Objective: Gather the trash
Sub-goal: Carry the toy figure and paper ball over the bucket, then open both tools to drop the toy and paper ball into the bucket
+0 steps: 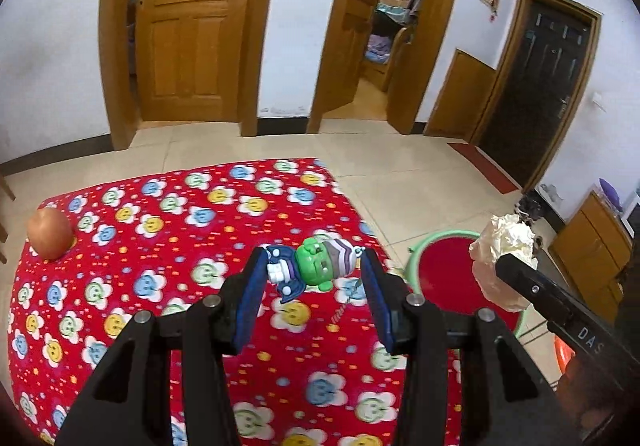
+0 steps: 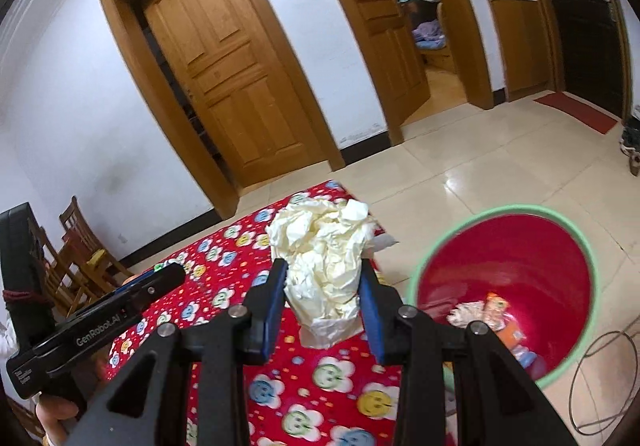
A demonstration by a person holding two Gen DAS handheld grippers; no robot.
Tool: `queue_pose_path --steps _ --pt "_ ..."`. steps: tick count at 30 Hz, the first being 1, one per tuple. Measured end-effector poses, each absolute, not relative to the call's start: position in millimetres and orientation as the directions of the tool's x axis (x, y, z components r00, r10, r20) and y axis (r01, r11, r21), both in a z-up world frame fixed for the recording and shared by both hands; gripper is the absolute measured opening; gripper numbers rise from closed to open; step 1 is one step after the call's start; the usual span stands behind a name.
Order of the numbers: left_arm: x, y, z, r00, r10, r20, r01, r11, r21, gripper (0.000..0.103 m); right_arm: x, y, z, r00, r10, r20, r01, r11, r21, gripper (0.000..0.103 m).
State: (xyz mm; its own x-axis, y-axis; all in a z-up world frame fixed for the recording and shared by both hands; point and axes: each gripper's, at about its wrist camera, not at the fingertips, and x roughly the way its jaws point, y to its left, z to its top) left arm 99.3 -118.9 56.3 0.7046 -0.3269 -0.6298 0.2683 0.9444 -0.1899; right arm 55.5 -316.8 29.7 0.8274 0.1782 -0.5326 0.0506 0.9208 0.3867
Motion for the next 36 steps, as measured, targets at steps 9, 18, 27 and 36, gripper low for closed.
queue_pose_path --steps 9,18,27,36 --pt "89 -172 49 0.658 -0.396 -0.64 0.355 0.913 -0.201 0.048 34 -360 20 0.83 0.109 -0.547 0.144 0.906 0.398 0.038" --pt "90 -223 24 0.589 -0.447 -0.673 0.431 0.878 -0.206 0.048 19 -399 -8 0.808 0.062 -0.586 0.239 0.875 0.422 0.039" --pt "104 -267 -7 0.519 -0.464 -0.718 0.476 0.854 -0.209 0.048 17 -435 -34 0.778 0.046 -0.626 0.315 0.834 0.453 0.042" --pt "116 -285 -27 0.485 -0.446 -0.753 0.468 0.859 -0.207 0.057 20 -458 -54 0.749 0.051 -0.661 0.36 0.806 0.47 0.059"
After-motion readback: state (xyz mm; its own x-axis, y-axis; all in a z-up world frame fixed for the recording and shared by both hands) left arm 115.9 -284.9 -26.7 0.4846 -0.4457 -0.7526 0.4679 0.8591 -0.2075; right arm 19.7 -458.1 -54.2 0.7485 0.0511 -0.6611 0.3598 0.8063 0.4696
